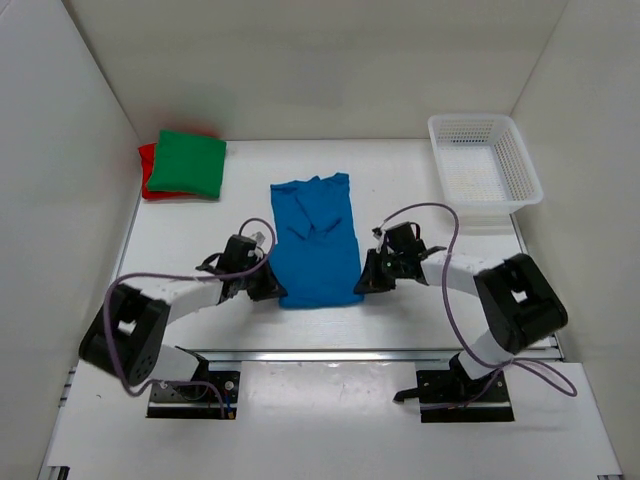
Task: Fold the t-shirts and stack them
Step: Grab one side of the 2/3 rectangular tshirt with both arms, then fold the long partially folded tshirt into a neat square
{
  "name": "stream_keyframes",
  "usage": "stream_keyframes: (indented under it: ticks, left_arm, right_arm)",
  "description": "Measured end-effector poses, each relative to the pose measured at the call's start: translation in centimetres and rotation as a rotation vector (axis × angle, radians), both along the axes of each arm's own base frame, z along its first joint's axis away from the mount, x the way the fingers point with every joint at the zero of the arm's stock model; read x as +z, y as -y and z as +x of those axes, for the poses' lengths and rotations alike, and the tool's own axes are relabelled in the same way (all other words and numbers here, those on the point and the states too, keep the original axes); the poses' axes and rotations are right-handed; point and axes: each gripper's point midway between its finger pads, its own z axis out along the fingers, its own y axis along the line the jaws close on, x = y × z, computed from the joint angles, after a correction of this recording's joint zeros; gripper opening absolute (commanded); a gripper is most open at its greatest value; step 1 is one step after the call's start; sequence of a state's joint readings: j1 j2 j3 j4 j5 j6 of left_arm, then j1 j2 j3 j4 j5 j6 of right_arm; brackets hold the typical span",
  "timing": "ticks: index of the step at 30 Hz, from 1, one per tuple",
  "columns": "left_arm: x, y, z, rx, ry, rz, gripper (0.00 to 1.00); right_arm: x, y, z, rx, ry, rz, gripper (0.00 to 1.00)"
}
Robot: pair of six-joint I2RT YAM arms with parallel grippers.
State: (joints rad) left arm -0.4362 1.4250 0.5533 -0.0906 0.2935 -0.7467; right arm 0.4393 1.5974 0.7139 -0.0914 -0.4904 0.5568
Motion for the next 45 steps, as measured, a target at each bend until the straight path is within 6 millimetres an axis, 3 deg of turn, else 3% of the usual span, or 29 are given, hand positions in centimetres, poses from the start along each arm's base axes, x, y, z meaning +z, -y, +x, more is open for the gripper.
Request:
stream_keyframes:
  ticks: [8, 11, 14, 17, 20, 21, 22, 23, 24, 25, 27, 28, 30, 32, 35, 37, 41, 45]
  left_arm:
    - [-0.1, -1.1, -8.9, -0.112, -0.045, -0.048, 0.00]
    - [0.7, -1.1, -9.8, -0.098, -0.049, -0.092, 0.00]
    - [2.3, -1.1, -8.5, -0.070, -0.049, -0.131, 0.00]
    - [5.0, -0.9, -4.5, -0.031, -0.030, -0.152, 0.00]
    - [8.2, -0.6, 2.0, 0.003, 0.030, -0.168, 0.00]
    - [10.0, -0.3, 6.0, 0.011, 0.093, -0.180, 0.07]
    - [10.3, -0.6, 8.3, 0.030, 0.097, -0.174, 0.19]
    - [11.3, -0.5, 10.7, 0.036, 0.118, -0.181, 0.45]
    - [11.9, -0.3, 13.8, 0.045, 0.154, -0.187, 0.49]
    - [12.4, -0.2, 17.5, 0.062, 0.193, -0.203, 0.50]
    - [11.9, -0.7, 22.5, 0.097, 0.228, -0.228, 0.58]
    - [11.0, -1.1, 24.1, 0.115, 0.224, -0.243, 0.57]
    - [8.6, -2.1, 25.5, 0.153, 0.186, -0.260, 0.60]
    - [6.0, -3.4, 25.4, 0.195, 0.128, -0.257, 0.62]
    - [3.7, -4.5, 24.0, 0.225, 0.066, -0.246, 0.62]
    - [3.1, -4.6, 23.0, 0.228, 0.050, -0.241, 0.68]
    - [2.7, -4.3, 20.8, 0.220, 0.041, -0.207, 0.68]
    - [3.0, -3.3, 20.4, 0.195, 0.070, -0.168, 0.70]
  right_arm:
    - [0.6, -0.3, -9.5, 0.124, -0.053, 0.020, 0.00]
    - [1.2, -0.2, -10.3, 0.118, -0.078, 0.036, 0.01]
    - [2.7, -0.3, -8.9, 0.101, -0.083, 0.054, 0.00]
    - [6.3, -0.8, -3.8, 0.059, -0.020, 0.089, 0.00]
    - [10.5, -1.3, 3.8, 0.032, 0.088, 0.120, 0.01]
    - [12.6, -1.5, 8.2, 0.021, 0.178, 0.138, 0.01]
    - [13.0, -1.1, 10.3, 0.008, 0.176, 0.128, 0.03]
    - [13.5, -1.0, 12.5, 0.004, 0.191, 0.127, 0.15]
    - [14.2, -1.1, 15.5, -0.003, 0.224, 0.130, 0.36]
    - [14.4, -1.2, 18.7, -0.010, 0.258, 0.127, 0.41]
    - [13.7, -0.7, 23.3, -0.026, 0.298, 0.109, 0.56]
    - [12.8, -0.3, 24.6, -0.032, 0.299, 0.089, 0.58]
    - [10.6, 0.9, 25.9, -0.045, 0.272, 0.039, 0.63]
    - [8.7, 2.0, 25.6, -0.060, 0.238, -0.007, 0.64]
    - [6.9, 3.5, 23.2, -0.079, 0.201, -0.057, 0.68]
    - [6.4, 4.7, 20.3, -0.094, 0.188, -0.099, 0.84]
    - [9.5, 6.8, 16.4, -0.128, 0.283, -0.140, 0.87]
    - [14.2, 7.6, 16.1, -0.160, 0.433, -0.113, 0.91]
